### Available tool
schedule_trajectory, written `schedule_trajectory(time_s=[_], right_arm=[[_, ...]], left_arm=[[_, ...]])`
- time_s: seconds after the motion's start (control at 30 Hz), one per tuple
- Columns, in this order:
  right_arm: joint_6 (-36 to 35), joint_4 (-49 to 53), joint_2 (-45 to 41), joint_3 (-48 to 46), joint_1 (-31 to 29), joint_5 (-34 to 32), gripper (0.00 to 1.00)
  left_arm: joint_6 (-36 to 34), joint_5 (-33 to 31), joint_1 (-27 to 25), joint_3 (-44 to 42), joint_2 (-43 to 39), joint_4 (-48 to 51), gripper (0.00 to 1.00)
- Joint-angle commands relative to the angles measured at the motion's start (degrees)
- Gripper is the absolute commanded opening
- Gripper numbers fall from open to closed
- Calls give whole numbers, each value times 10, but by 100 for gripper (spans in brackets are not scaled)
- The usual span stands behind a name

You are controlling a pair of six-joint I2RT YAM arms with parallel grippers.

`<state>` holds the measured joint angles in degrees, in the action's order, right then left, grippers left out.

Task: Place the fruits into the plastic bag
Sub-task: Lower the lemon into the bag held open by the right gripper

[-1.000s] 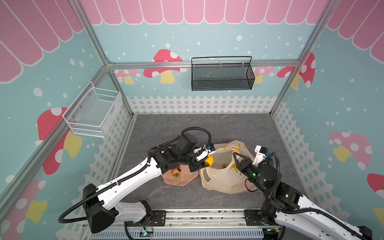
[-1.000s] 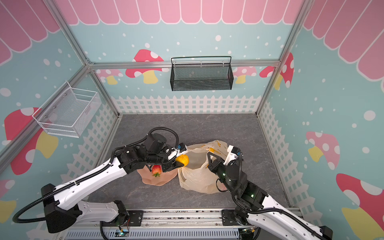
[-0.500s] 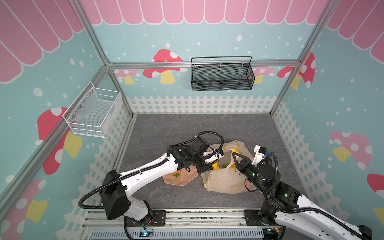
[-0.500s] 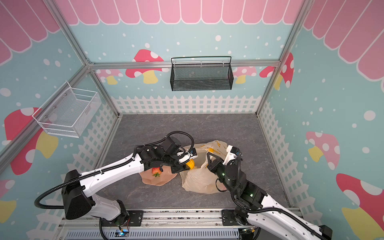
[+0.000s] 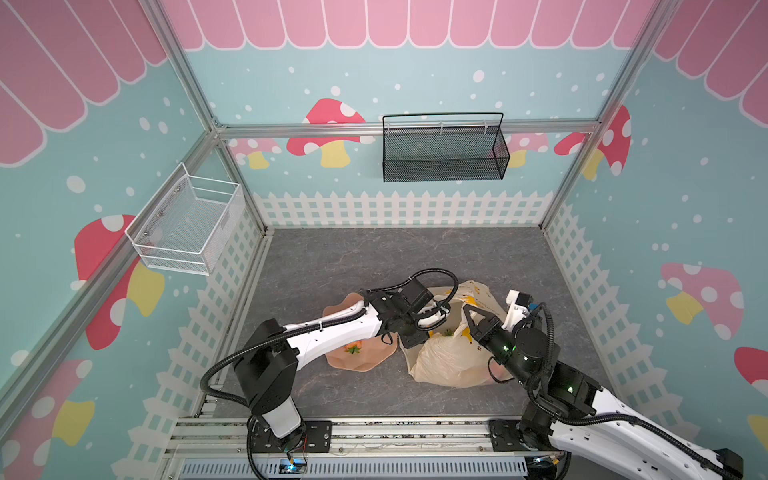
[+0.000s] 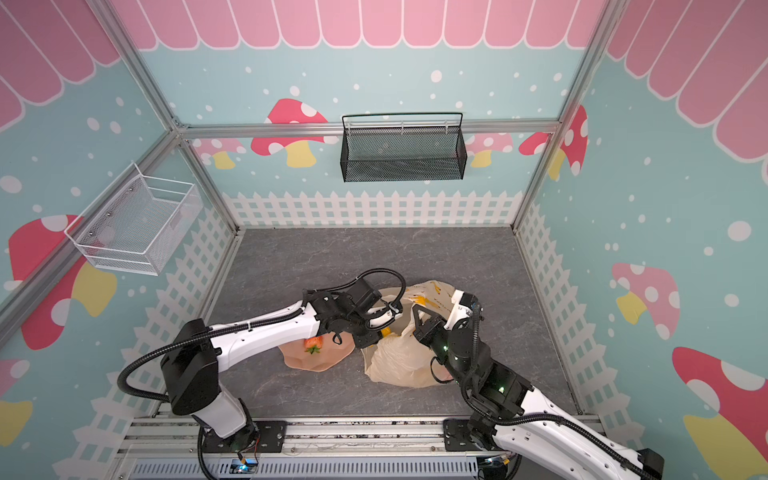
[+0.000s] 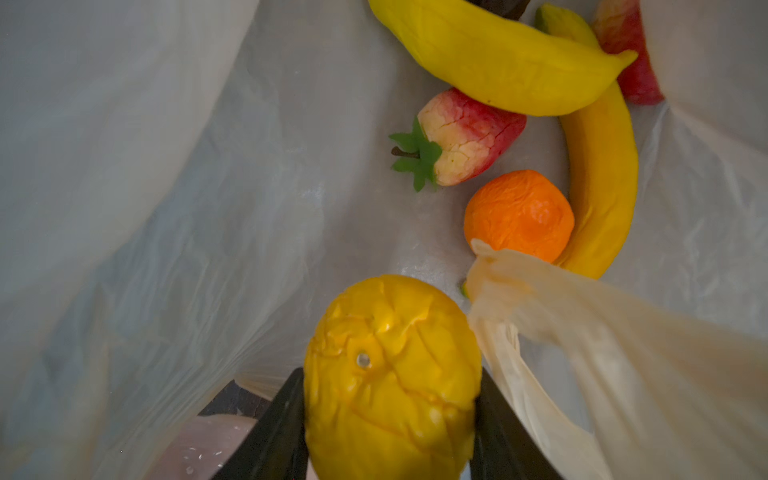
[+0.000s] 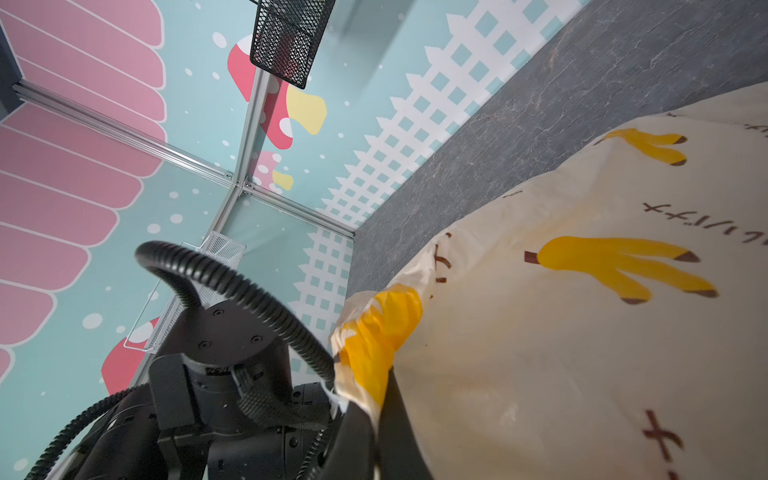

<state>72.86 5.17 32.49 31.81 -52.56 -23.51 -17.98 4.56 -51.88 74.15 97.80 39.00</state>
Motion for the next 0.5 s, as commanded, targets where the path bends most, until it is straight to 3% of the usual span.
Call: schedule_trajectory(time_s=[0.0,0.27,0.47], right_arm=[[-4,-4,-4,18,-2,-4,0],[-1,-3,-6,15,-2,-2,0],[0,-3,-6,14,-1,3,0]], left_arm=[[16,8,-2,35,11,18,28],[28,36,2,59,29,17,28],[83,87,21,77,51,-26,28]])
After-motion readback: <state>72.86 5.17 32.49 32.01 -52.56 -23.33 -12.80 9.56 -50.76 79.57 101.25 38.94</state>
